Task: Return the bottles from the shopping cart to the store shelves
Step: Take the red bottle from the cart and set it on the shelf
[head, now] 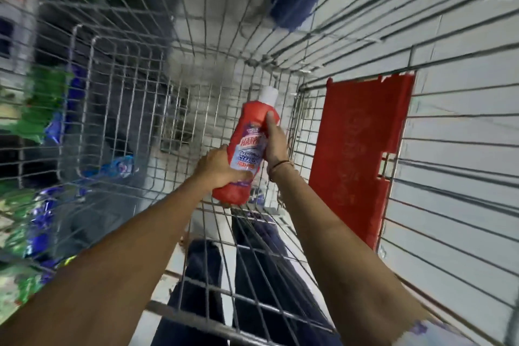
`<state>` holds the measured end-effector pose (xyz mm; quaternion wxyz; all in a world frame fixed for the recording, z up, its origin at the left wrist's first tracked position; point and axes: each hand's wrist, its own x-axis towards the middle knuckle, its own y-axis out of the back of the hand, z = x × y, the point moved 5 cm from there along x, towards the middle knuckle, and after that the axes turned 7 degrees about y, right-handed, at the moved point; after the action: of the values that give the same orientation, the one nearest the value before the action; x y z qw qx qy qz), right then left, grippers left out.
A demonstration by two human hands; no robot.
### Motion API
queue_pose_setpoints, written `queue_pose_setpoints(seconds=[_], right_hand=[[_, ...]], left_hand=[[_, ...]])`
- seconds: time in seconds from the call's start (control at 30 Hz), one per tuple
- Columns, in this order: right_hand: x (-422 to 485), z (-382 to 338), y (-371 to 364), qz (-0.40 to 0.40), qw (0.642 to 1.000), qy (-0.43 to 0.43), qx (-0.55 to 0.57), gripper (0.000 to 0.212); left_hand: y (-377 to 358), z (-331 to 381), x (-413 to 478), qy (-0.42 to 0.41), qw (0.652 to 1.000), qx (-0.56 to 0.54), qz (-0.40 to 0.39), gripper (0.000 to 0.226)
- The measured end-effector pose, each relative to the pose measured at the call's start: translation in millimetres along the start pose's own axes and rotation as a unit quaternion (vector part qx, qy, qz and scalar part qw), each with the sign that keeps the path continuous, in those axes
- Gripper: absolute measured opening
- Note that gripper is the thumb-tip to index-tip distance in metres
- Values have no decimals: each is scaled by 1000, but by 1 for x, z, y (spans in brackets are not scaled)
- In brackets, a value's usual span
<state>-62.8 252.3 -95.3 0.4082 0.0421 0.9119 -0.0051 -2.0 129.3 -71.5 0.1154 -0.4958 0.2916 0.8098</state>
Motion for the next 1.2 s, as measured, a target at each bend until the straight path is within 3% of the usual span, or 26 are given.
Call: queue_pose_setpoints(seconds=[0.1, 0.23, 0.37, 0.6, 0.73, 0.97, 1.2], right_hand=[[-21, -50, -17, -58, 995, 57, -54, 44], [-49, -108, -38, -133, 979, 134, -73, 29], [-85, -152, -55, -172, 963, 191, -81, 41], [-147, -196, -92, -220, 933, 260, -118, 33], [-205, -223, -133, -261, 897, 332, -128, 25], [-347, -201, -234, -386, 827, 396, -100, 21], [-516, -94, -315, -522, 715, 442, -142, 22]], left_hand=[[23, 18, -26, -50, 992, -110, -46, 65], [58, 31, -64, -85, 977, -191, -34, 84], [90, 38, -103, -117, 971, -208, 8, 70], [124, 32, -158, -174, 942, -273, 90, 58], [153, 13, -199, -221, 910, -322, 144, 52], [194, -91, -312, -246, 836, -380, 311, 46], [167, -257, -438, -173, 752, -461, 439, 55]])
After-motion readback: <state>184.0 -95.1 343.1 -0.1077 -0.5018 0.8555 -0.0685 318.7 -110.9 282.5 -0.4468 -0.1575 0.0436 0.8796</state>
